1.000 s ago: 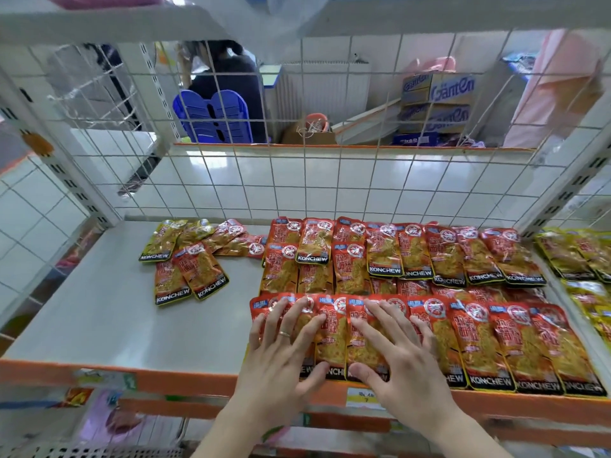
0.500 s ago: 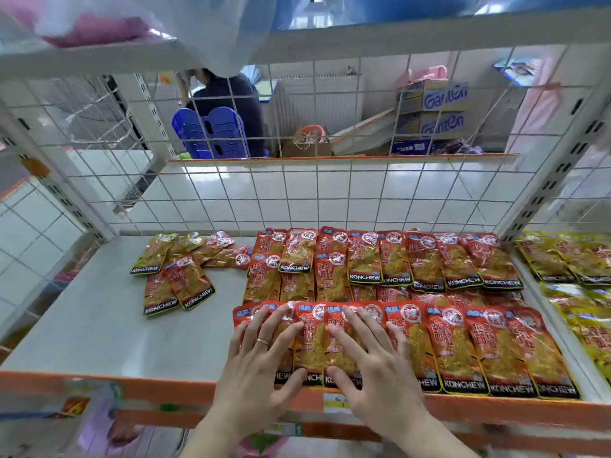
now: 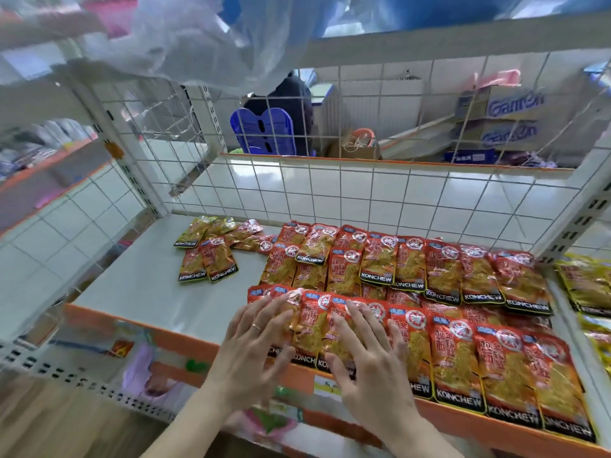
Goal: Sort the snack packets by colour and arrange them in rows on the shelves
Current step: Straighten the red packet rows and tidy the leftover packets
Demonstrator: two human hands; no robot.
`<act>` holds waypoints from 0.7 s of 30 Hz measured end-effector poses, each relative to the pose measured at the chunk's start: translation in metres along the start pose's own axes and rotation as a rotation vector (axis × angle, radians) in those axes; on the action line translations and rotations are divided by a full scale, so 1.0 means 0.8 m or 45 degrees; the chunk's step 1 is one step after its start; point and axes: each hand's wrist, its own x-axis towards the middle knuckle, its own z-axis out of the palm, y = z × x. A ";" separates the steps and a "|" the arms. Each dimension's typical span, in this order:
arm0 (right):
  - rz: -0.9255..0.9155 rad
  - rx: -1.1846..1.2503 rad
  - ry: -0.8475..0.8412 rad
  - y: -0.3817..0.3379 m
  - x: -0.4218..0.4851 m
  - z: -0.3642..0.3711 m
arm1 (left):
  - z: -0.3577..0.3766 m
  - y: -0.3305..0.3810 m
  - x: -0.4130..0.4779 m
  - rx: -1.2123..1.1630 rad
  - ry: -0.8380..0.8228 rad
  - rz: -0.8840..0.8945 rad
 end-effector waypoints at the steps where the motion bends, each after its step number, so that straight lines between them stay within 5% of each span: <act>1: -0.019 0.035 0.017 0.000 -0.001 -0.003 | -0.004 0.002 -0.005 -0.004 0.022 -0.043; 14: -0.174 0.172 0.072 -0.049 0.050 -0.018 | -0.037 -0.027 -0.026 -0.023 0.122 -0.237; 21: -0.132 0.115 -0.005 -0.108 0.098 0.007 | -0.045 -0.092 -0.011 -0.308 0.217 -0.402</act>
